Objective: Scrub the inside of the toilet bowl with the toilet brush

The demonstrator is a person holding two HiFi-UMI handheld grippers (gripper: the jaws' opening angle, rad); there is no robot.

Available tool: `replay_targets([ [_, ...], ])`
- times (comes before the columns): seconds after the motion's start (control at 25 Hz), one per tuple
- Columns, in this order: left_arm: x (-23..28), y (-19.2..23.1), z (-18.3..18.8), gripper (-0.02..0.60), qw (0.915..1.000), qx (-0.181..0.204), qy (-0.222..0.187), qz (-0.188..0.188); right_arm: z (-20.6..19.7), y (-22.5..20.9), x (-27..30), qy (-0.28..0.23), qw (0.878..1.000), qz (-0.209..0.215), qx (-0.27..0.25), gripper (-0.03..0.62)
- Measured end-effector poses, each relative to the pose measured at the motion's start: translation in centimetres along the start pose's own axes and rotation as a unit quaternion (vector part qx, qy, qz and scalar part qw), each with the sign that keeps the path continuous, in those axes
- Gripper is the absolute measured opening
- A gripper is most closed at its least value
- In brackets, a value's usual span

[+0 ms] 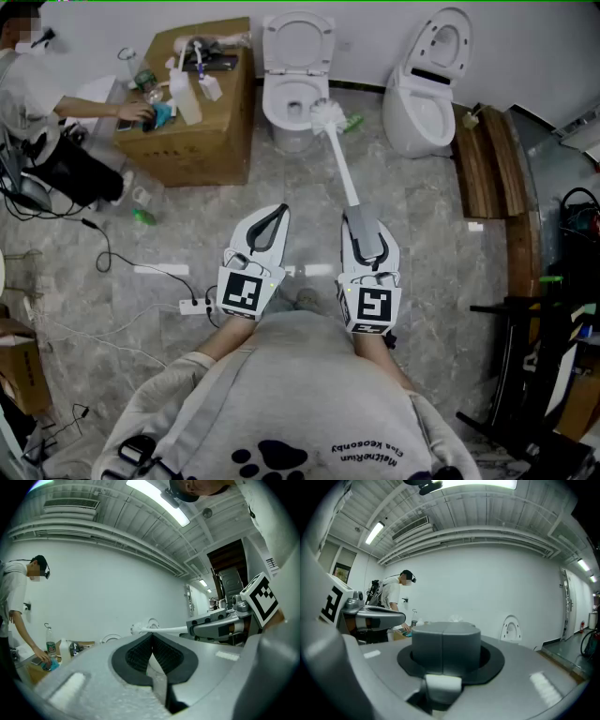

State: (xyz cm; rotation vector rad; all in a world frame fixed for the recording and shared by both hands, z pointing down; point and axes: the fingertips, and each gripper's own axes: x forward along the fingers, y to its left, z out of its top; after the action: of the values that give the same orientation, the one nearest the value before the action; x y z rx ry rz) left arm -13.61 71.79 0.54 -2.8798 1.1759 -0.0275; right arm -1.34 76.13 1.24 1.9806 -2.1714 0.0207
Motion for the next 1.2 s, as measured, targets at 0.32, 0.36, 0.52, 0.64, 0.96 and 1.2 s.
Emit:
replay_targets([
  [0.32,-0.2,1.5,-0.1,-0.003,0.9999,-0.010,0.004,-0.002,0.5,1.2,1.1,0.003,1.000,0.002,-0.001,0.150],
  [0.36,-0.2,1.8,-0.1,-0.003,0.9999,-0.010,0.004,-0.002,0.5,1.4,1.4,0.004,1.000,0.002,-0.002,0.150],
  [0.52,-0.4,3.3,-0.3,-0.003,1.0000,-0.009,0.000,0.000,0.6,2.4,2.4,0.005,1.000,0.001,-0.004,0.152],
  [0.64,-0.6,4.6,0.1,-0.003,1.0000,-0.004,-0.008,0.001,1.2,3.2,3.2,0.000,1.000,-0.002,-0.007,0.151],
  [0.96,0.4,6.1,-0.8,-0.003,0.9999,-0.006,-0.011,-0.005,0.8,3.3,5.0,-0.001,1.000,-0.006,0.016,0.153],
  [1.2,3.9,7.7,-1.9,-0.003,1.0000,-0.003,-0.006,-0.001,-0.1,0.9,9.1,-0.002,0.999,-0.006,0.033,0.153],
])
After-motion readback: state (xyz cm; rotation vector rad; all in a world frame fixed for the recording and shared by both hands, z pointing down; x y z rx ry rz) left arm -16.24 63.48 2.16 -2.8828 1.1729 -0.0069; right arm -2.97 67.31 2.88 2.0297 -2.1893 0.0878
